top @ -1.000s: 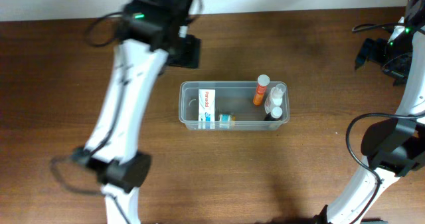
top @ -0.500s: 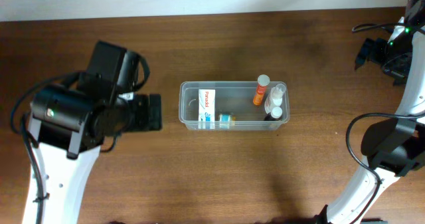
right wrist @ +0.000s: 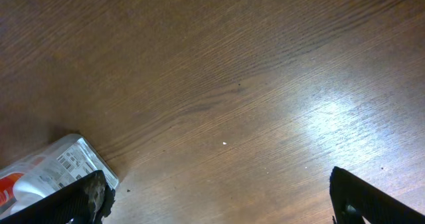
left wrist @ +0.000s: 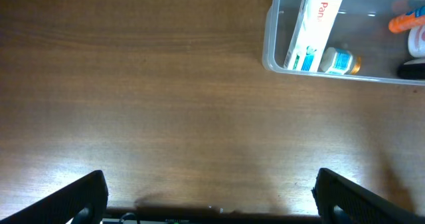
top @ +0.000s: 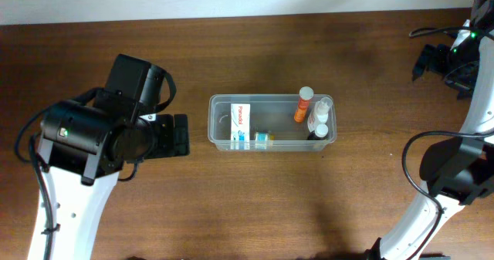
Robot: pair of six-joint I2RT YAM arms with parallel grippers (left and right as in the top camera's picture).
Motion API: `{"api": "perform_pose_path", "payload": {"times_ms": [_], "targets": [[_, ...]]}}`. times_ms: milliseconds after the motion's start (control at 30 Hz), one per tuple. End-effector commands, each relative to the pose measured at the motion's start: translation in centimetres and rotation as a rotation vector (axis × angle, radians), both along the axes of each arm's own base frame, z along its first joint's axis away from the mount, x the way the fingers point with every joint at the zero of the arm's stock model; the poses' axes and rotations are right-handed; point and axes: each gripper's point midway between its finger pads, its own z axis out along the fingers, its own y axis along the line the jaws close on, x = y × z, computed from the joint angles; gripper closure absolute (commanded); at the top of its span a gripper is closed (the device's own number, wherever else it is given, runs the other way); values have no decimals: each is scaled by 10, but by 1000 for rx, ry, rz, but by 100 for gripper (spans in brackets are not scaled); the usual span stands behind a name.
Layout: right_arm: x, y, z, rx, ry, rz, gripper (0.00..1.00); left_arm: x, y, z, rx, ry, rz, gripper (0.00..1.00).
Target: Pack container
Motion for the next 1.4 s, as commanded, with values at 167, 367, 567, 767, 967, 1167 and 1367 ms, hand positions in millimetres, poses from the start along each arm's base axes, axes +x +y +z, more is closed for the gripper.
{"api": "perform_pose_path", "payload": {"times_ms": [167, 367, 567, 767, 967, 1167, 1367], "targets": [[-2, 2, 5, 2, -11, -7, 2, 0, -1, -36, 60, 69, -126, 1], [-2, 2, 5, 2, -11, -7, 2, 33, -18, -72, 64, -115, -314, 1], [-2, 2, 5, 2, -11, -7, 2, 40, -16, -108, 72, -347, -397, 1], [-2, 2, 5, 2, -11, -7, 2, 25, 19, -134, 73, -553, -278, 1], [-2, 2, 5, 2, -11, -7, 2, 5, 36, -138, 76, -763, -212, 1], [-2, 2, 5, 2, -11, -7, 2, -6, 42, -137, 77, -883, -184, 1], [-2, 2, 5, 2, -11, -7, 2, -12, 54, -136, 90, -965, -136, 1]]}}
